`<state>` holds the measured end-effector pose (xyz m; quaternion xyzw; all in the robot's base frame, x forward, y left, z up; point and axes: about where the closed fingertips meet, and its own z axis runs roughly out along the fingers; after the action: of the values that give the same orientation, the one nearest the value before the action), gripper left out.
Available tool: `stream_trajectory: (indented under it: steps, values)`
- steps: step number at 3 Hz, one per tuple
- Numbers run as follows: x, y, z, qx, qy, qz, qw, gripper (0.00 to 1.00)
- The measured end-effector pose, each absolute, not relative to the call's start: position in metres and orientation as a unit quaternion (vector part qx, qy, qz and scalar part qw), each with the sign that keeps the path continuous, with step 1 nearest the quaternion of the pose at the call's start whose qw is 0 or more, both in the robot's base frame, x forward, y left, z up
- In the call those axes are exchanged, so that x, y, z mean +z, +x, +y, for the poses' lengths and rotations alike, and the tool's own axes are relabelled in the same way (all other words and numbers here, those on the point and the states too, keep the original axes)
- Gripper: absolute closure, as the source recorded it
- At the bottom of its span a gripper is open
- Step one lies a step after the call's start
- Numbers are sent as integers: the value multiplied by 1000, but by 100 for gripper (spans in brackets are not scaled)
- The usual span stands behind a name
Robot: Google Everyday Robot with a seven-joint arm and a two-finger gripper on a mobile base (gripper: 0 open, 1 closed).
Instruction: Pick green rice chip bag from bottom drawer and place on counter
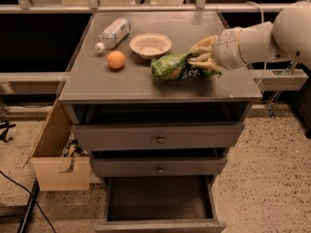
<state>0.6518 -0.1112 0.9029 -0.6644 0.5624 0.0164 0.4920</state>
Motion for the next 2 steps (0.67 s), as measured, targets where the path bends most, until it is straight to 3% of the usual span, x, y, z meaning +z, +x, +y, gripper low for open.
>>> stream_trajectory:
  steps: [1,2]
  values:
    - [903,652,-111,16,-664,562,492,4]
    - [903,652,-111,16,-664,562,492,0]
